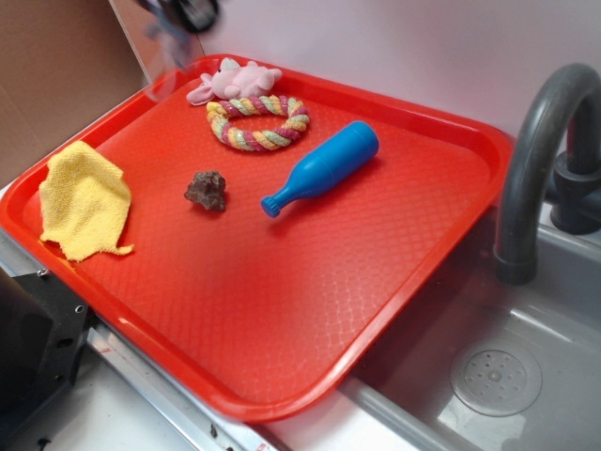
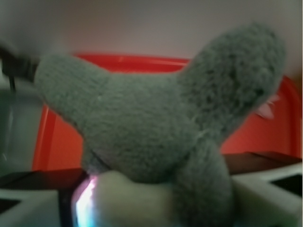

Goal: Grab the gray animal.

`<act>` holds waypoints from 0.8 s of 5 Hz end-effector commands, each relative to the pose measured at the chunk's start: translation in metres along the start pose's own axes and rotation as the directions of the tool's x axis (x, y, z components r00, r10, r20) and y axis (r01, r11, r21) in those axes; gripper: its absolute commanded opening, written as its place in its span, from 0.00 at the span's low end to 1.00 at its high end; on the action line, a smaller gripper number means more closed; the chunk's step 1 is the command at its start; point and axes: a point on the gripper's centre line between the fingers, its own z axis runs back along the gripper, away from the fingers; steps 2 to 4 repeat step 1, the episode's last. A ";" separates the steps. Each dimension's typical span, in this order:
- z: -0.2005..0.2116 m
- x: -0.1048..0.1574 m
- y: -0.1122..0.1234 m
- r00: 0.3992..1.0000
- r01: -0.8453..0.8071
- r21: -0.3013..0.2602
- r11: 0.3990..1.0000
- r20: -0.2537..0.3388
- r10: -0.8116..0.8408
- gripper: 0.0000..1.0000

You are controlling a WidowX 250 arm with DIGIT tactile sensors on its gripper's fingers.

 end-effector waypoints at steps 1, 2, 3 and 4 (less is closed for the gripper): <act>-0.004 -0.017 0.009 0.983 -0.144 -0.070 0.987 0.105 0.151 0.00; -0.004 -0.017 0.009 0.983 -0.144 -0.070 0.987 0.105 0.151 0.00; -0.004 -0.017 0.009 0.983 -0.144 -0.070 0.987 0.105 0.151 0.00; -0.004 -0.017 0.009 0.983 -0.144 -0.070 0.987 0.105 0.151 0.00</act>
